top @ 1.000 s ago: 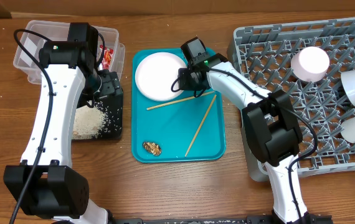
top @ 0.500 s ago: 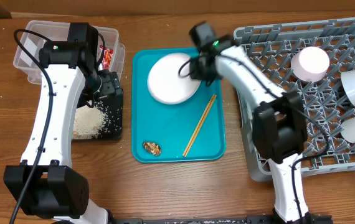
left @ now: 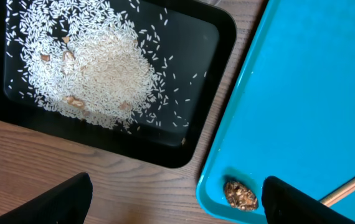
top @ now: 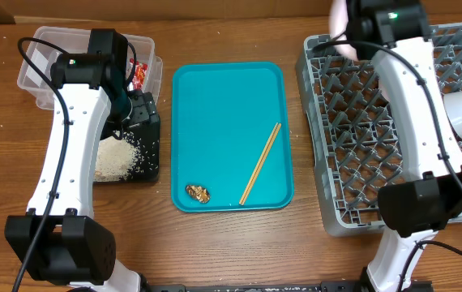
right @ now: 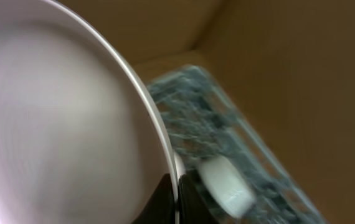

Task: Sort waste into correct bins and load items into the dishwasher
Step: 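Lift the plate with the right gripper and carry it over the rack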

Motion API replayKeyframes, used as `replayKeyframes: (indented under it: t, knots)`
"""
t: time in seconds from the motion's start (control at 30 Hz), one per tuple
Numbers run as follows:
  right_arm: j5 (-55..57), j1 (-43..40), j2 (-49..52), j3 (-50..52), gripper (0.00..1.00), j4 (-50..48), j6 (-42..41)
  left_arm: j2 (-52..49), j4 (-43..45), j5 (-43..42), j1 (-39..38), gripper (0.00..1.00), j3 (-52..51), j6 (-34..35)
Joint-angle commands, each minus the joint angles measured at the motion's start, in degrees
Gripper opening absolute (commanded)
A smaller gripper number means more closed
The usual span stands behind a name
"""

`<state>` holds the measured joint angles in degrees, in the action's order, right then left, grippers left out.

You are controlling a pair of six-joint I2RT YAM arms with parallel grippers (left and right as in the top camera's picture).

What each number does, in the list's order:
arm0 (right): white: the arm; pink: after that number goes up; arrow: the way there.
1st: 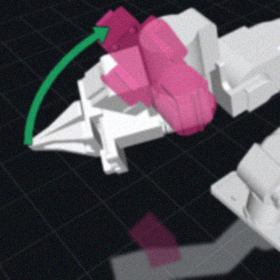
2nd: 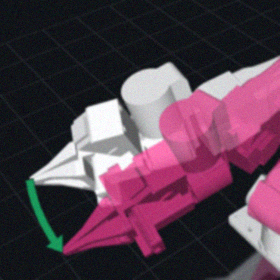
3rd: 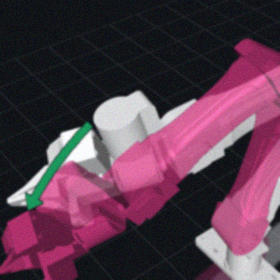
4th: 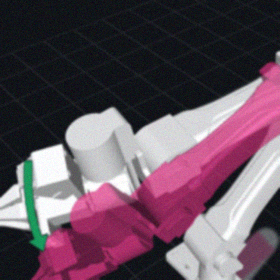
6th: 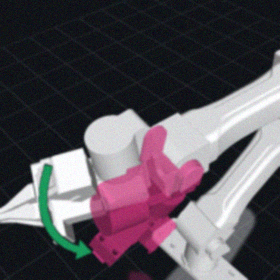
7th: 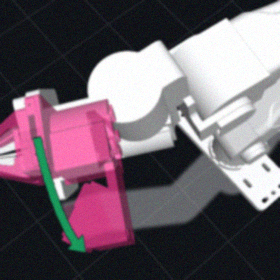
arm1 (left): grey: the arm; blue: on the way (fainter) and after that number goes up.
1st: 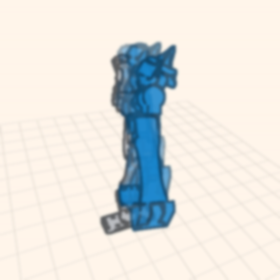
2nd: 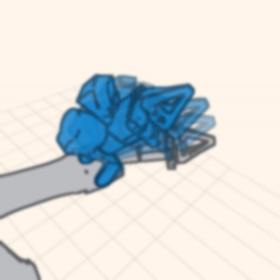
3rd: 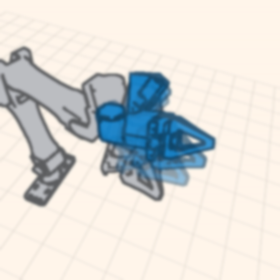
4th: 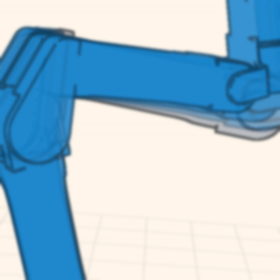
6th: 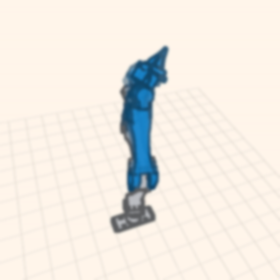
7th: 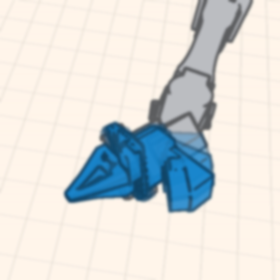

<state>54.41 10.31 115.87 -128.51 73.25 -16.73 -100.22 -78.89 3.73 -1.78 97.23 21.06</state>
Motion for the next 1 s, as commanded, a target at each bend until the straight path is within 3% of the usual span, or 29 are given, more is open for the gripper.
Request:
replayKeyframes:
  t: [0.0,0.13,0.4,0.6,0.73,0.97]
  knots:
    - [17.51,-2.08,0.5,0.11,0.04,5.64,-15.41,0.92,0.02,0.7,-0.11,0.89,1.07,0.83]
    - [17.97,-3.15,0.5,2.49,0.04,9.81,-21.16,0.92,0.15,0.7,-0.11,0.89,1.07,0.81]
    - [18.03,-2.75,0.5,12.94,0.04,8.87,-24.44,0.92,0.0,0.7,-0.11,0.89,1.07,0.81]
    - [20.15,-2.25,0.5,17.92,0.04,13.62,-33.88,0.92,-0.04,0.7,-0.11,0.89,1.07,0.81]
    - [22.6,-0.48,0.5,18.03,0.04,19.04,-45.2,0.92,0.04,0.7,-0.11,0.89,1.07,0.81]
    - [23.08,2.47,0.5,18.05,0.04,19.5,-50.86,0.92,0.02,0.68,-0.11,0.89,1.07,0.83]
